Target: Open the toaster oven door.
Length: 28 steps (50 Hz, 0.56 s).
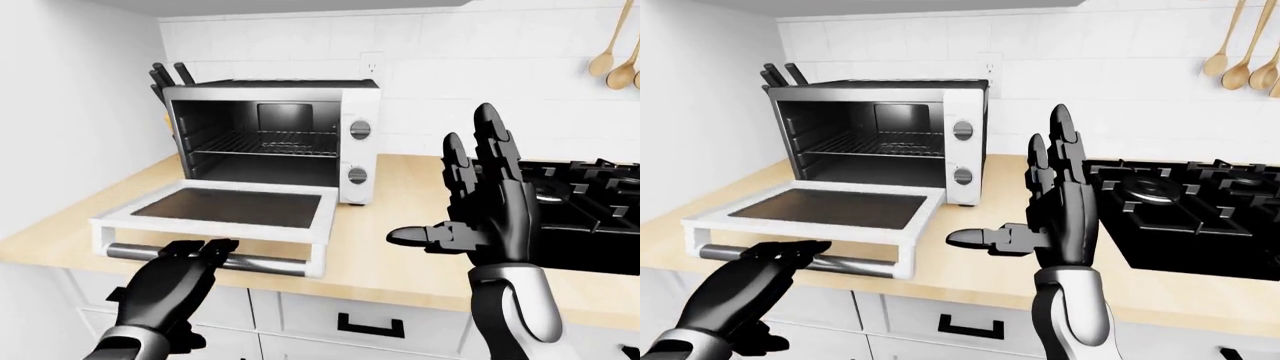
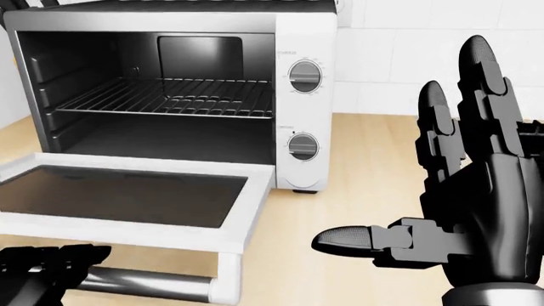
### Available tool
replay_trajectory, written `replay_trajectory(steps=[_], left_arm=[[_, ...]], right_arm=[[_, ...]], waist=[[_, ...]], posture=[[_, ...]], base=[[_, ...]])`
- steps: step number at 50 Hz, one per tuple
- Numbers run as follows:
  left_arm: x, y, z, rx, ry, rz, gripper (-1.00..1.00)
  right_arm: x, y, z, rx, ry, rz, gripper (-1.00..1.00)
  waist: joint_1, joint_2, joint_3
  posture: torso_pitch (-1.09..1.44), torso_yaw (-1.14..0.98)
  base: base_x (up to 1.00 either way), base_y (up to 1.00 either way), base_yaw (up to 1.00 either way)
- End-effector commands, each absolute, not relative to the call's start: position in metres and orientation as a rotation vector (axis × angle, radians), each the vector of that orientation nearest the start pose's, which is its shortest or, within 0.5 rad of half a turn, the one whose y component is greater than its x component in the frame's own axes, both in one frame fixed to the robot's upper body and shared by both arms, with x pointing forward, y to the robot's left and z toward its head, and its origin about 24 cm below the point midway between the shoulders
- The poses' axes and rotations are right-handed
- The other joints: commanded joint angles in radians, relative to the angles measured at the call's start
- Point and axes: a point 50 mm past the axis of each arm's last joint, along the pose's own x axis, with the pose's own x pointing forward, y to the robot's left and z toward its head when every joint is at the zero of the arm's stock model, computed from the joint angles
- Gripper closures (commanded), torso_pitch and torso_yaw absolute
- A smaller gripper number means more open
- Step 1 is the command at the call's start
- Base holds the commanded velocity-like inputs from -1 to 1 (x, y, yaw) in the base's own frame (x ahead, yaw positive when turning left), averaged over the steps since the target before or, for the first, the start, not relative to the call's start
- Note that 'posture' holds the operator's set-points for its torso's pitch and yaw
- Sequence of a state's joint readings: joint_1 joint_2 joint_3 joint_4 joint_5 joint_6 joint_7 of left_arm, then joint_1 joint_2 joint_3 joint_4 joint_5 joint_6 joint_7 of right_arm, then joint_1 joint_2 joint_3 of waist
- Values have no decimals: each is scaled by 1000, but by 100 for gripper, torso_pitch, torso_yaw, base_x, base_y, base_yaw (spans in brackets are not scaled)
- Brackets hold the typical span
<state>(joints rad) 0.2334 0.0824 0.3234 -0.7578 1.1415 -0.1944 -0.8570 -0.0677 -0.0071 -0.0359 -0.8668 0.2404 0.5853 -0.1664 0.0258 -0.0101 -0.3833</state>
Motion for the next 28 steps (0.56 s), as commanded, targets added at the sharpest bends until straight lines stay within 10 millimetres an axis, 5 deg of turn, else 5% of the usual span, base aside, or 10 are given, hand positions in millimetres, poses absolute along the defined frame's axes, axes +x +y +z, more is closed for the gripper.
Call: replay_trajectory(steps=[1, 16, 28], left_arm=[[173, 200, 144, 1494, 96, -185, -59], [144, 221, 128, 1480, 171, -193, -60], [125, 229, 103, 1484, 233, -284, -100]], right_arm=[[210, -147, 200, 197, -396, -5, -100], [210, -147, 202, 197, -398, -5, -100], [209, -147, 203, 198, -402, -6, -100]], waist=[[0, 3, 7], [2, 7, -8], [-9, 8, -13]], posture=[[-60, 0], [-60, 0], [-60, 0]], base=[[0, 0, 0], [0, 0, 0], [0, 0, 0]])
